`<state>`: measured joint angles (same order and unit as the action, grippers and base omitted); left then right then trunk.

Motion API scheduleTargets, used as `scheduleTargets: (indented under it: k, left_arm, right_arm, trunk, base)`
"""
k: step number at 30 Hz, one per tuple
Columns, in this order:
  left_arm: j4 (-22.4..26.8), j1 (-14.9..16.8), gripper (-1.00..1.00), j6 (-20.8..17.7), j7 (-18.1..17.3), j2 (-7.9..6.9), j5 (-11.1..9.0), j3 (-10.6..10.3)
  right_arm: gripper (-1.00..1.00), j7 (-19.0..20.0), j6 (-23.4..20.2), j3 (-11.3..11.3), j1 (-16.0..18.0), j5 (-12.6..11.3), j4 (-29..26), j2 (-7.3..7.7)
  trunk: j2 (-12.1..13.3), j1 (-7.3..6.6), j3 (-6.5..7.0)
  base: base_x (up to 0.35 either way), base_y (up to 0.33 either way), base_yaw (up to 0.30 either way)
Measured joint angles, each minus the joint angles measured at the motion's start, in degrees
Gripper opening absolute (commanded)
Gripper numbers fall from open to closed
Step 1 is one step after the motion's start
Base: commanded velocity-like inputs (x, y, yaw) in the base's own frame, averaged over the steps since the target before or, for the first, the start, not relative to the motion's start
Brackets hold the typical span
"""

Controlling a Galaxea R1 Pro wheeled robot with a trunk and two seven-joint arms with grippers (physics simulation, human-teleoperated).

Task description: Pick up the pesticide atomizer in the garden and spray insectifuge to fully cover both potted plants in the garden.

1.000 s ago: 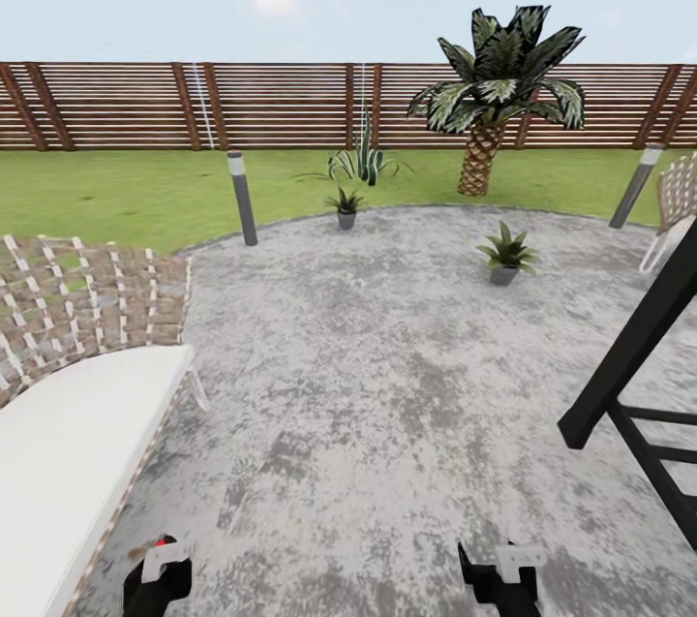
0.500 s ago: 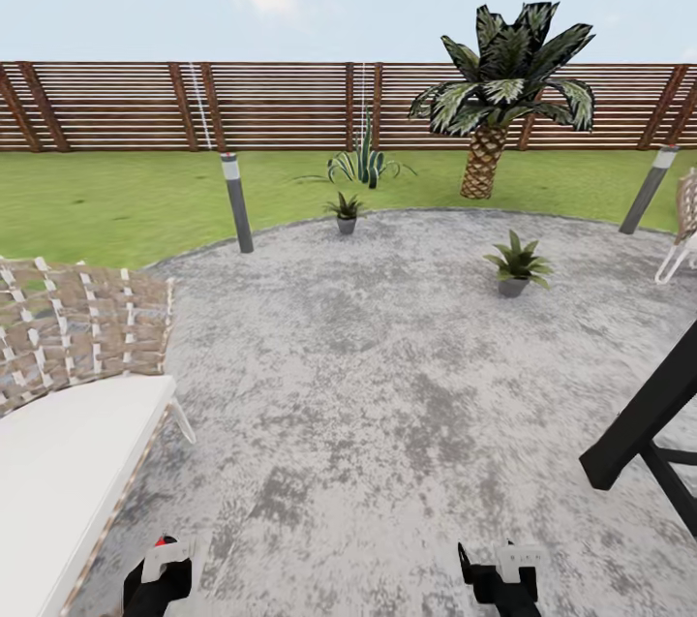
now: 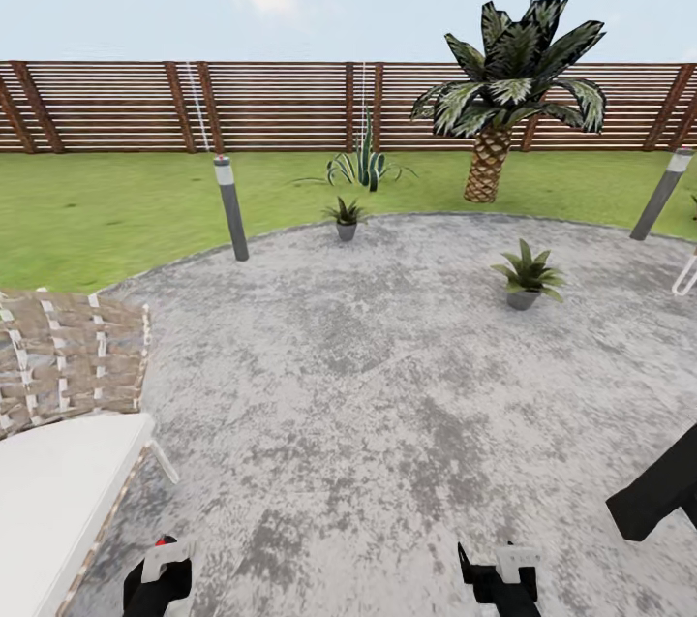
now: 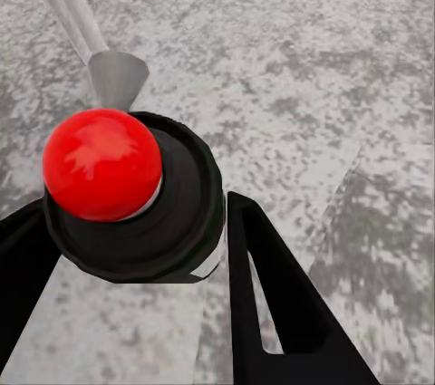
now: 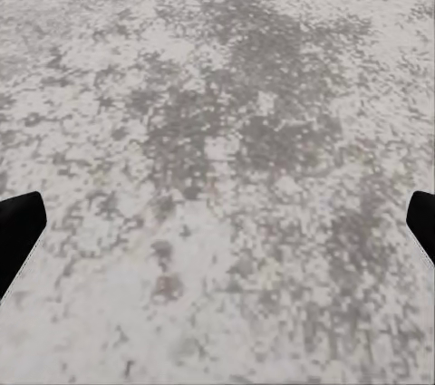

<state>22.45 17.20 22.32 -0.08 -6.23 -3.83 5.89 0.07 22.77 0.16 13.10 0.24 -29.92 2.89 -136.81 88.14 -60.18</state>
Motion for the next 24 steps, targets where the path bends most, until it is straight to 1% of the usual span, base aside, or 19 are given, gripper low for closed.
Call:
scheduleTargets:
  k: [24]
  left_arm:
    - [0.0, 0.0, -1.0, 0.0, 0.0, 0.0, 0.0, 0.0]
  right_arm:
    - [1.0, -0.23, 0.0, 0.0, 0.01, -0.03, 0.01, 0.0]
  trunk:
    - [0.0, 0.0, 0.0]
  base:
    - [0.337, 0.0, 0.0]
